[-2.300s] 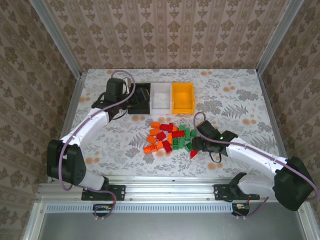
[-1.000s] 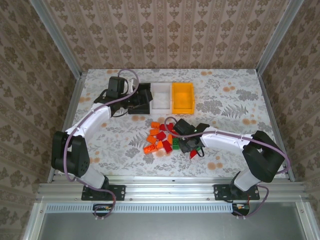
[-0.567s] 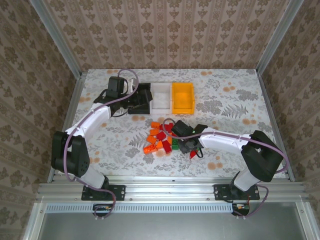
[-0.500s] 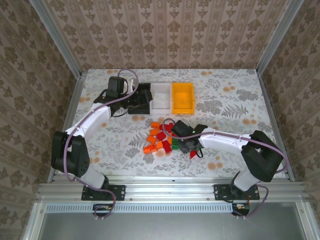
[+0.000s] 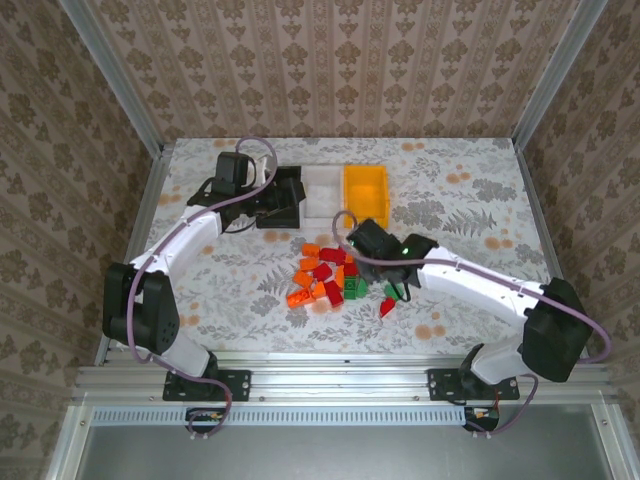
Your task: Sort the legos into containers by color
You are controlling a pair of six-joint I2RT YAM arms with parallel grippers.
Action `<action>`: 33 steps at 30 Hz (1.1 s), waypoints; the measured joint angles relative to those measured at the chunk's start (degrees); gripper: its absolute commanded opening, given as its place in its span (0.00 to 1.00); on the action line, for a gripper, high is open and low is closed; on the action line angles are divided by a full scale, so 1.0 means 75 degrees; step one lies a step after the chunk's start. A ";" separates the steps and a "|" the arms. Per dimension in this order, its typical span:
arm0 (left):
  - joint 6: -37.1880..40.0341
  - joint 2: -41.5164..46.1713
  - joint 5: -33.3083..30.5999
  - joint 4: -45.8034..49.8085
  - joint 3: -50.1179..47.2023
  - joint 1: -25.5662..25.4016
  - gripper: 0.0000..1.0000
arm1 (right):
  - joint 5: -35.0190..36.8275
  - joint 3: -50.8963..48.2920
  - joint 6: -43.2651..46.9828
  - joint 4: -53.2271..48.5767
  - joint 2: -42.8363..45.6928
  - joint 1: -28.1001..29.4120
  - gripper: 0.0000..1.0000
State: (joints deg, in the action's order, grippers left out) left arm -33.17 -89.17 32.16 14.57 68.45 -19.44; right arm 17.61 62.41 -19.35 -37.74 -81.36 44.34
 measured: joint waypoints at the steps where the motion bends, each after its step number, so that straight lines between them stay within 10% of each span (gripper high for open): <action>1: -0.0006 0.0000 0.0050 -0.0003 0.0003 0.0003 0.88 | 0.0044 0.0286 0.0076 0.0064 -0.0067 -0.0254 0.28; 16: -0.0411 -0.0935 0.0694 0.0052 0.0128 -0.0157 0.85 | 0.0192 0.5298 0.0752 0.0729 -0.5117 -0.2101 0.31; 33: -0.0122 -0.1014 0.0329 0.0941 0.0664 -0.0248 0.80 | -0.0385 0.5910 0.0769 0.0119 -0.5502 -0.2250 0.47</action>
State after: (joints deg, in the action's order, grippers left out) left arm -34.09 -96.77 34.63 21.63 73.43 -21.30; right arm 14.72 106.74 -13.58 -36.84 -122.63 27.46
